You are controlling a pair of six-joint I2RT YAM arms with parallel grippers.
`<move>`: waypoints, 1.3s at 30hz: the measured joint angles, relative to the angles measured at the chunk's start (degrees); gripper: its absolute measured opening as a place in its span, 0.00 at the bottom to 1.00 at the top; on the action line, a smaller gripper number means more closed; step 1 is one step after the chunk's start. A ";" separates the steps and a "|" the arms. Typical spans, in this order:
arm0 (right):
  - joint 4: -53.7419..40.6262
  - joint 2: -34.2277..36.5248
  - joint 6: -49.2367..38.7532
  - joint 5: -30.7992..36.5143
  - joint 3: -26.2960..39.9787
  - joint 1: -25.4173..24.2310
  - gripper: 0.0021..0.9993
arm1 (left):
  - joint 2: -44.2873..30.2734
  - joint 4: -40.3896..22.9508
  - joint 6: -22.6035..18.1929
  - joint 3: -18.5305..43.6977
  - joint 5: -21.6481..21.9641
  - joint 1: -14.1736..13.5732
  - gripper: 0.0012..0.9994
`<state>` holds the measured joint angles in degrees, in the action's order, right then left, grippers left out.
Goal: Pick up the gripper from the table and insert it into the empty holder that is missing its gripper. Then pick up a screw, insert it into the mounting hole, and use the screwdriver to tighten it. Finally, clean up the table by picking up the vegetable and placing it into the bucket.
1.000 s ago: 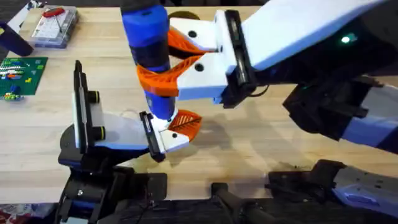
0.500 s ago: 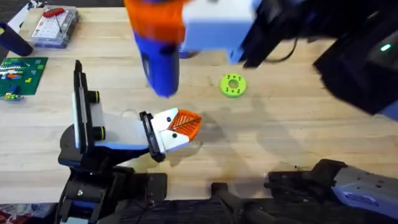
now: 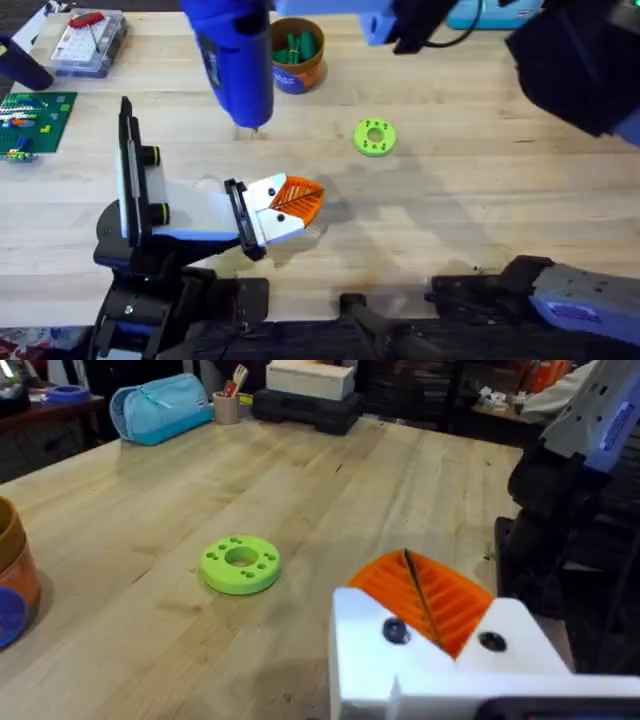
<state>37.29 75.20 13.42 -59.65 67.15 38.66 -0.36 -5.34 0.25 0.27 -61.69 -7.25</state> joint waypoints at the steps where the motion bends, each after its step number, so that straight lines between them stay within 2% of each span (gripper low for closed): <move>1: 0.03 0.60 0.12 -0.36 0.33 0.04 0.05 | 0.00 0.00 0.00 0.00 0.00 0.00 0.01; 27: 0.01 2.17 -1.18 -6.45 0.25 1.72 0.05 | 0.00 0.00 0.00 0.00 0.00 -0.01 0.01; 39: 3.76 2.17 -3.25 -6.51 -6.36 1.72 0.05 | 0.00 0.00 0.00 0.00 0.00 0.00 0.01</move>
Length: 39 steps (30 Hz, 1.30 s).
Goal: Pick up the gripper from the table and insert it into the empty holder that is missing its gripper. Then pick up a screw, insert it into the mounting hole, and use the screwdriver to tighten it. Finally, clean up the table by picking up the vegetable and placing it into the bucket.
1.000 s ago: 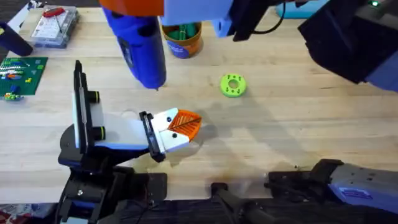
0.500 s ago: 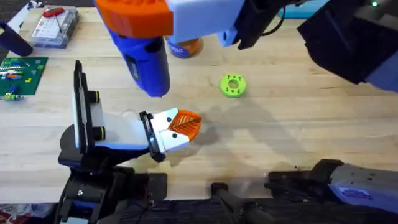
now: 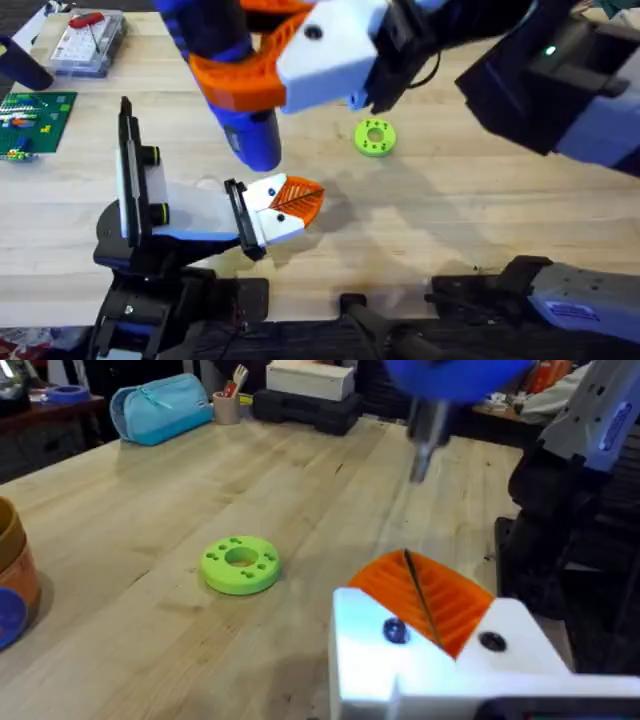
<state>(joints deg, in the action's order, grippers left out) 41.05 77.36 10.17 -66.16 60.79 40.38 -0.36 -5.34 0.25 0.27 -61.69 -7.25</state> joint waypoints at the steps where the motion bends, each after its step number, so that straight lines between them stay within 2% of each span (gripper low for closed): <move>1: 0.94 0.00 -0.06 -0.02 -0.73 0.00 0.05 | 0.00 0.00 0.00 0.00 0.00 -0.01 0.01; 10: 6.54 0.00 0.03 -0.14 -5.59 0.00 0.05 | 0.00 0.01 0.00 0.00 0.00 0.00 0.01; 39: 6.63 0.00 -0.41 -0.12 -6.31 2.25 0.05 | 0.00 0.00 0.00 0.00 0.00 -0.02 0.01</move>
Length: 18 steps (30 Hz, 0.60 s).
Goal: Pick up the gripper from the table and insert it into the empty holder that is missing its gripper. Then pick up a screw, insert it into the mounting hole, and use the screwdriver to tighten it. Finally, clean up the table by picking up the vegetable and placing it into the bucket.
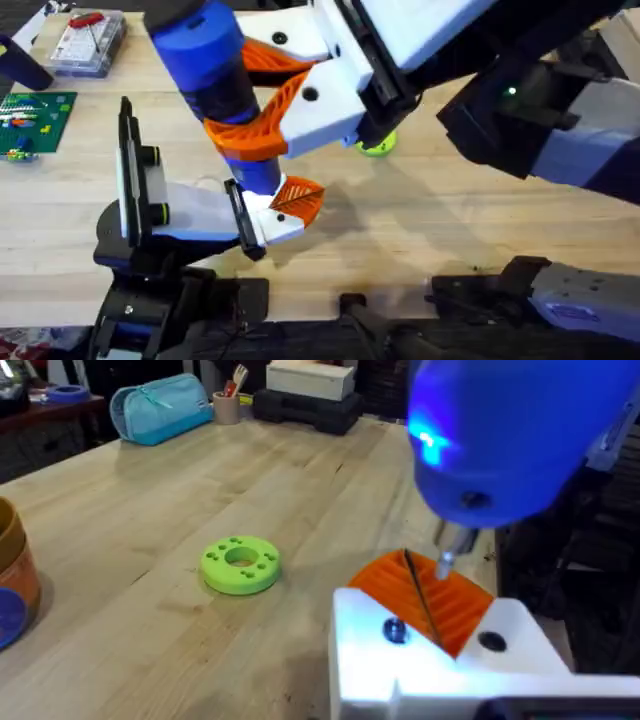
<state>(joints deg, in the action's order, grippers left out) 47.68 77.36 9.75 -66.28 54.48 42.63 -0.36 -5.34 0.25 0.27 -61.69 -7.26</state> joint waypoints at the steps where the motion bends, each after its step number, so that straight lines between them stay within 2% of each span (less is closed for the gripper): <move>1: 0.02 0.02 -0.40 0.00 0.00 0.00 0.05 | 0.00 0.00 0.00 0.00 0.00 0.02 0.01; 18: 0.03 1.66 -1.24 0.00 -0.02 -0.11 0.05 | 0.00 0.00 0.00 0.00 0.00 0.01 0.01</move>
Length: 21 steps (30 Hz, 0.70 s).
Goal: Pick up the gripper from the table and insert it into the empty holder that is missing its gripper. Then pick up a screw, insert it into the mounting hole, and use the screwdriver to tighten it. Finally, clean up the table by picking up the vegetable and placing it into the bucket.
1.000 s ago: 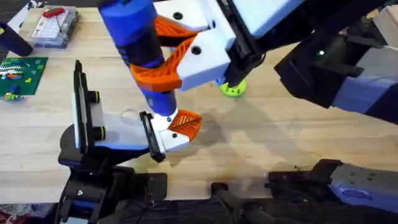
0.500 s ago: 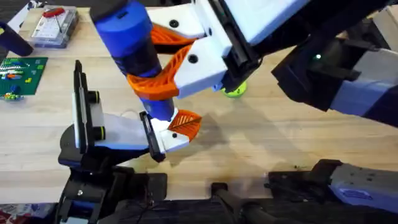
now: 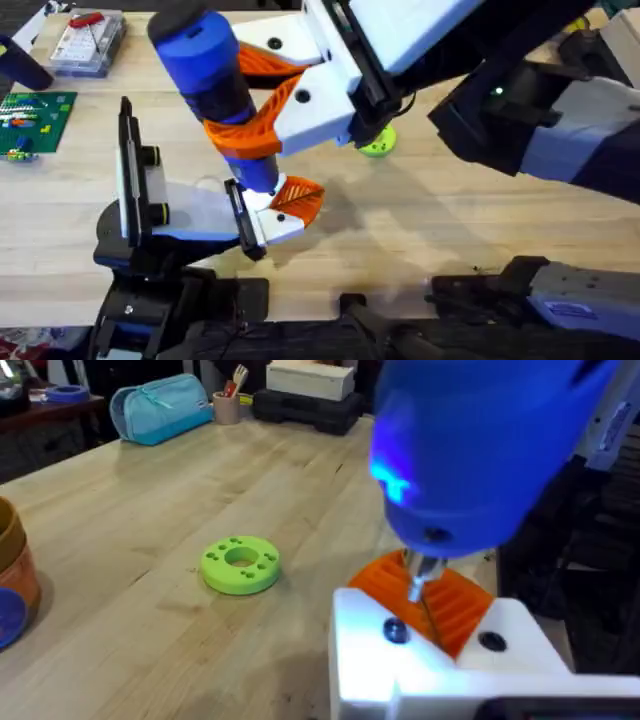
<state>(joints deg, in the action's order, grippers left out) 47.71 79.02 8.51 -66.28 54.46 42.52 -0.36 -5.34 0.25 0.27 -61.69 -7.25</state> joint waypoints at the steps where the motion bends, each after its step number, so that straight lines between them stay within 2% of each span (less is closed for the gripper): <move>1: 0.01 0.00 0.00 0.00 0.00 0.00 0.05 | 0.00 0.01 0.00 0.00 0.00 -0.02 0.01; 21: 0.04 0.00 0.00 0.00 -1.51 -0.44 0.05 | 0.00 0.00 0.00 0.00 0.00 -0.02 0.01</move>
<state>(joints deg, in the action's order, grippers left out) 47.75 79.02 8.51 -66.28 52.95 42.09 -0.36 -5.34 0.25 0.27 -61.69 -7.27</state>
